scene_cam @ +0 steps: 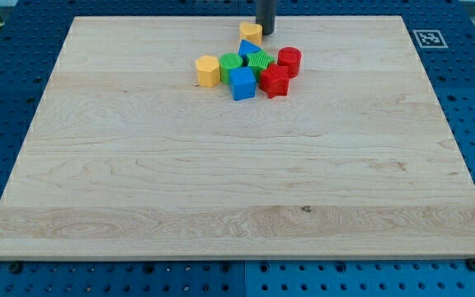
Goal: Move the yellow heart slightly left side
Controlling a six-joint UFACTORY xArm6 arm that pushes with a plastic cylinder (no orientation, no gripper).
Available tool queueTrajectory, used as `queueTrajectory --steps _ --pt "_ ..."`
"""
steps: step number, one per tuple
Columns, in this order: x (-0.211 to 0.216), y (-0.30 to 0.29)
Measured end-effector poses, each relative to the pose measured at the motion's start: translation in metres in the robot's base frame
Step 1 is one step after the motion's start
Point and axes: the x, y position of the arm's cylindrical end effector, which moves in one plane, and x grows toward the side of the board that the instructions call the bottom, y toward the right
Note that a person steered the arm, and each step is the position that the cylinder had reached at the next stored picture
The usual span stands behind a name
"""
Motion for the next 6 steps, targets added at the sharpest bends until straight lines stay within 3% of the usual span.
queueTrajectory --steps 1,3,6 --pt "0.002 -0.006" --pt "0.022 0.043" --pt "0.036 -0.010"
